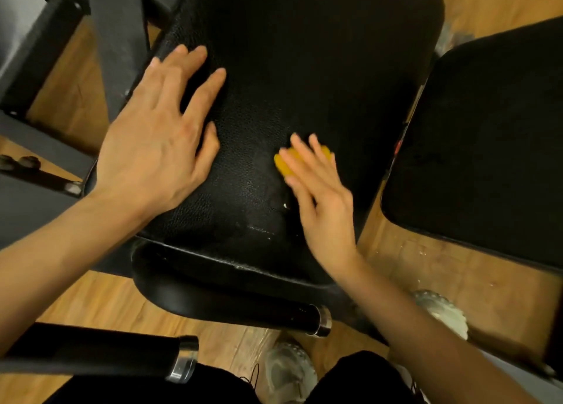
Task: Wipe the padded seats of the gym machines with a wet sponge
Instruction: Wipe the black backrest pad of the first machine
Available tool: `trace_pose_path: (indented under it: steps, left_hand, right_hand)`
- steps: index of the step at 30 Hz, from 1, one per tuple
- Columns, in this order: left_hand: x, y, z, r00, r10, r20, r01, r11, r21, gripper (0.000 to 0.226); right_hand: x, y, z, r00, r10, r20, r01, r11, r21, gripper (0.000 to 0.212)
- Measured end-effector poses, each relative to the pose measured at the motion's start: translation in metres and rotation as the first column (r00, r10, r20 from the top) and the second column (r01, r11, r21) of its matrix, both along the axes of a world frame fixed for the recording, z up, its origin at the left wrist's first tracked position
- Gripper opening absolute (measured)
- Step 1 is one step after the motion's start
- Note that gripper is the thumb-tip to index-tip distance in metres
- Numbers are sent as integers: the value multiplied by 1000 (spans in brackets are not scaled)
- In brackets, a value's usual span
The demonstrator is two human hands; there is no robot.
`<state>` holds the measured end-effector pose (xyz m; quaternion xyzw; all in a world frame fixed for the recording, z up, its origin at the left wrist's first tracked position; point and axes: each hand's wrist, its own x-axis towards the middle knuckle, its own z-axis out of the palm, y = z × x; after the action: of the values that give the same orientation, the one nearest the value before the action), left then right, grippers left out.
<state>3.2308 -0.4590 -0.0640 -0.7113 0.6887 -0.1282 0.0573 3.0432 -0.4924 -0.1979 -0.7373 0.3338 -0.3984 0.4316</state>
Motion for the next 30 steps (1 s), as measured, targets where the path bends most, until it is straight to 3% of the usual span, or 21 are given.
trace_pose_path:
  steps: [3,5,9,11,16,17,21,26,30]
  left_hand:
    - [1,1,0,1000,11,25,-11,1000,1,57]
    - [1,0,-1,999,1,35,-2,1000,4,56]
    - [2,0,-4,999,0,38,1,1000,-25,55]
    - [3,1,-6,999,-13,44,14,999,-38,55]
    - [4,0,-6,999,-13,49,15,999,-49,55]
    - [3,0,-6,999,-17,46,19,999,-47,55]
    - [3,0,-5,999,-11,50,14,999,-49,54]
    - [4,-1,-4,1000,-17,24,18,999,-29,53]
    - [6,6,5,998,-60,-11,61,994,91,56]
  right_hand:
    - [26,-54,14,975,-222,-7,220,964,149,36]
    - [37,-46,24,955,-295,-34,295,930,217,37]
    - [16,32,25,999,0,-48,2,999,46,38]
    - [15,16,24,999,16,-45,-16,1000,1,38]
    - [56,-42,43,937,-349,-24,344,906,248,37]
    - [58,-26,45,946,-322,-35,321,918,231,37]
    - [35,34,37,998,39,-40,-38,999,21,37]
    - [49,-8,49,992,-109,63,99,984,150,39]
    - [-9,37,3,1000,-4,31,2,998,68,39]
